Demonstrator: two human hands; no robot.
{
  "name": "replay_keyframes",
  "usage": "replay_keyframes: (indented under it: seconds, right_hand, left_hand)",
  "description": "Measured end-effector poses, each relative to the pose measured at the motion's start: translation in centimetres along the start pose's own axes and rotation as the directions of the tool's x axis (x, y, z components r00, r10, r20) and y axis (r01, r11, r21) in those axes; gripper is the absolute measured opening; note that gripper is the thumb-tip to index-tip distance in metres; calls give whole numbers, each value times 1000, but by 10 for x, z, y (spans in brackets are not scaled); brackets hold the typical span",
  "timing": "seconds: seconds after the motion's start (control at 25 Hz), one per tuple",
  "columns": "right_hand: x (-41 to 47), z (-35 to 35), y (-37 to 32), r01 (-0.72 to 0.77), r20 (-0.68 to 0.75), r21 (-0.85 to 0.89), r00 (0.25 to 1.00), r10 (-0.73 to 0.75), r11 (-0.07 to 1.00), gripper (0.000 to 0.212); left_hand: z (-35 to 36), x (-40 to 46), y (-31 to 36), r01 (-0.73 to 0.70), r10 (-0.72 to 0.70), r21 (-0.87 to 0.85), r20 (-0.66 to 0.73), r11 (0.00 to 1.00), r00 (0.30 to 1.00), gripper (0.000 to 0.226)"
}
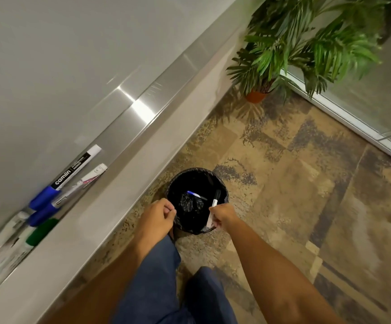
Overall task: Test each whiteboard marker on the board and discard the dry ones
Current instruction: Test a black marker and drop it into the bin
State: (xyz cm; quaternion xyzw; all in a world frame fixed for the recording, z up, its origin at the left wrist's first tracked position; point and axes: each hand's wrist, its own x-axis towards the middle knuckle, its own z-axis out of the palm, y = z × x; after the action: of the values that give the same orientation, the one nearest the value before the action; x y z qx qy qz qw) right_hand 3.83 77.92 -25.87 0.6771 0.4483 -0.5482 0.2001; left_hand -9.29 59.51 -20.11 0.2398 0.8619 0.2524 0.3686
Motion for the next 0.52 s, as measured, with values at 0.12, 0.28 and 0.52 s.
replay_keyframes:
  seconds: [0.12,0.28,0.52]
  right_hand:
    - [16,-6,-6,11,-42,140,999,-6,990,12]
    - [2,-8,2,31,-46,197,999,-22,980,16]
    - [-60,-16,28,54,86,243,993,-77,968,10]
  left_hand:
    - [8,5,-3,-34,34,7,-2,999,999,11]
    - [13,-4,-1,-50,50,17,-5,999,999,9]
    - [0,-44,23,-16,16,0,-30,1000,999,14]
